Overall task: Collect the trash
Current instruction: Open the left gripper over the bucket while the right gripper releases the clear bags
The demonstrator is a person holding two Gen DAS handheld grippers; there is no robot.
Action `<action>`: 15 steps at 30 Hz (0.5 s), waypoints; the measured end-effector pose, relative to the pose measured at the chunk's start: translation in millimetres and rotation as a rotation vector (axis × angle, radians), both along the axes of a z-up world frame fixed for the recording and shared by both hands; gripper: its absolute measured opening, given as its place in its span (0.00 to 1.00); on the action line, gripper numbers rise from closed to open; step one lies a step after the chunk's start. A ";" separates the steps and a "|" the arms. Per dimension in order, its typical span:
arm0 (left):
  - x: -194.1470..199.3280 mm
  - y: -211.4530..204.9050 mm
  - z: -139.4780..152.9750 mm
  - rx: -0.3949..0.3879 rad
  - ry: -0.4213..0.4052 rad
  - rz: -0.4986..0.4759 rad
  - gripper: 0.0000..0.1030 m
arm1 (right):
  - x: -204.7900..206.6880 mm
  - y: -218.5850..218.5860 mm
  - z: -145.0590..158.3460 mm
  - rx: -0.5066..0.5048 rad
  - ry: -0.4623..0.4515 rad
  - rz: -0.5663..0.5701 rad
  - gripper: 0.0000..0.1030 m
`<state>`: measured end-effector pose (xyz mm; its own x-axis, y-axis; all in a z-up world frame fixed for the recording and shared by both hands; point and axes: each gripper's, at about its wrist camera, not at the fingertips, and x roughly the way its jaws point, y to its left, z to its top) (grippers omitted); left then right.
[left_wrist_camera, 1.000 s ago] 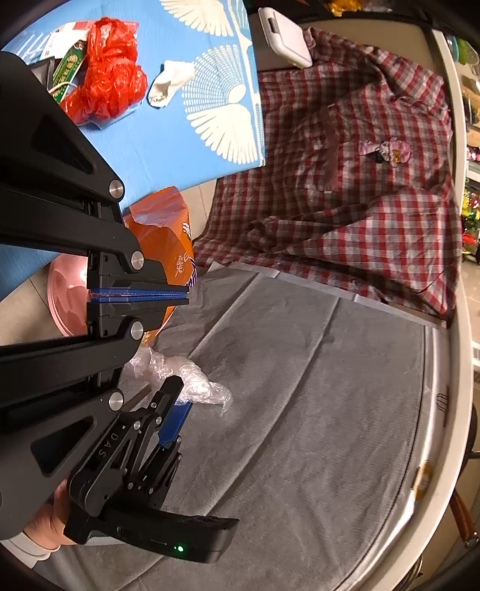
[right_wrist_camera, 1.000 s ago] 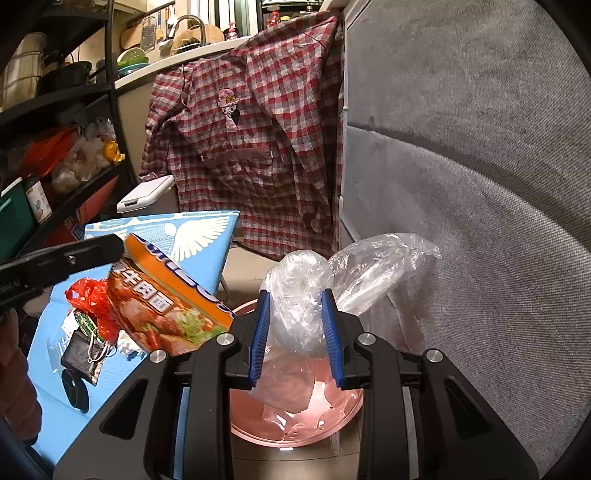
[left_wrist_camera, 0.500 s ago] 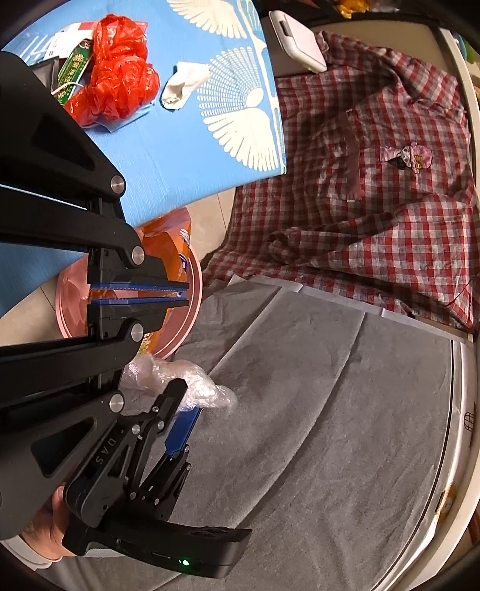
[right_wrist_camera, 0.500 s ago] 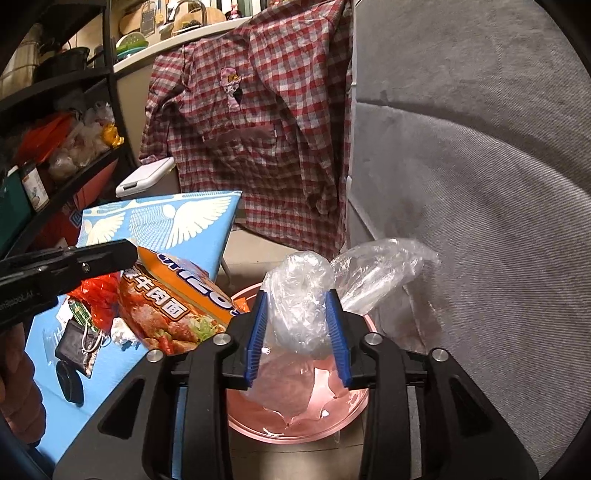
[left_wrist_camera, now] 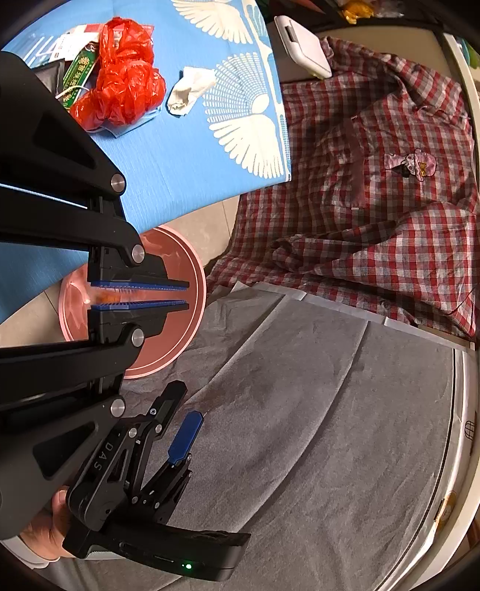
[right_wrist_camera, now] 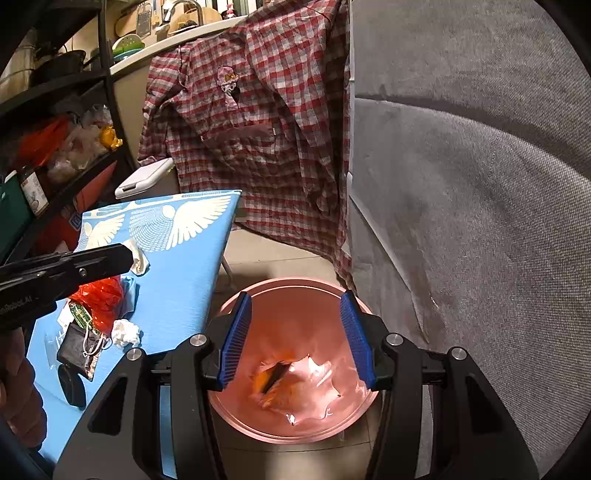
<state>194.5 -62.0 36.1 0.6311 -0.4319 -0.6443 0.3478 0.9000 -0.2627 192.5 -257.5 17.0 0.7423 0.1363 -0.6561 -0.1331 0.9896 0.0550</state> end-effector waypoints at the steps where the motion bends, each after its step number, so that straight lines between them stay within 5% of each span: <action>1: -1.4 0.2 0.5 0.004 -0.004 0.000 0.05 | -0.5 0.8 0.5 0.000 -0.003 0.001 0.49; 15: -23.3 17.7 12.3 0.023 -0.048 0.013 0.05 | -15.7 16.9 6.9 -0.002 -0.050 0.034 0.49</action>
